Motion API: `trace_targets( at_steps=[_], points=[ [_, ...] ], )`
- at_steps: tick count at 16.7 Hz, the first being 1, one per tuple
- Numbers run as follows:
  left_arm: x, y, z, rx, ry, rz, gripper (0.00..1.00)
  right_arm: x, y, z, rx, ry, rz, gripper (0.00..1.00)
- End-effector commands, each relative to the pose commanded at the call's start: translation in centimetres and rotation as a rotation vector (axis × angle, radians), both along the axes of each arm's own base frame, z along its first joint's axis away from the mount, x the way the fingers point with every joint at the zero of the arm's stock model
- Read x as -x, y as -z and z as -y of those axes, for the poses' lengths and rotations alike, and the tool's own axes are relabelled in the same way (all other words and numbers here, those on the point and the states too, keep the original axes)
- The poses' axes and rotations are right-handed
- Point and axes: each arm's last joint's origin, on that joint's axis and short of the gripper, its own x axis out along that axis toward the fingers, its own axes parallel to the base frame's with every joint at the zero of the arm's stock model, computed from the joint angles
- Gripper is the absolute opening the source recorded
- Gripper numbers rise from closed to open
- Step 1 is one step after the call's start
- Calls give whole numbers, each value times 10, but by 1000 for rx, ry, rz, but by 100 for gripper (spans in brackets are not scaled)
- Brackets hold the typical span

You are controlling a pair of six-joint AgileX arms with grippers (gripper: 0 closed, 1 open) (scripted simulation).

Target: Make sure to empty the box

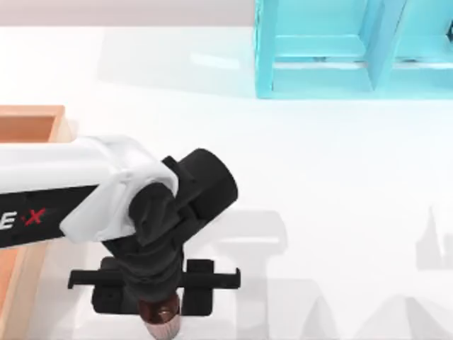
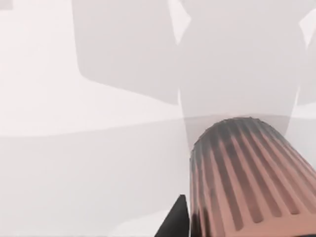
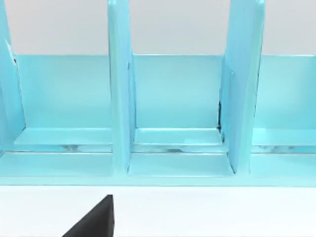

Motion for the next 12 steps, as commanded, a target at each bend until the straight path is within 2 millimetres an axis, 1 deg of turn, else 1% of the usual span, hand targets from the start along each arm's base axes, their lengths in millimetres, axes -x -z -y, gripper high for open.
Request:
trace_targets(
  at_steps=[2, 12],
  points=[
    [0, 0, 0, 0, 0, 0, 0, 0, 0, 0, 0, 0, 0, 100],
    [0, 0, 0, 0, 0, 0, 75, 0, 0, 0, 0, 0, 0, 100]
  ],
)
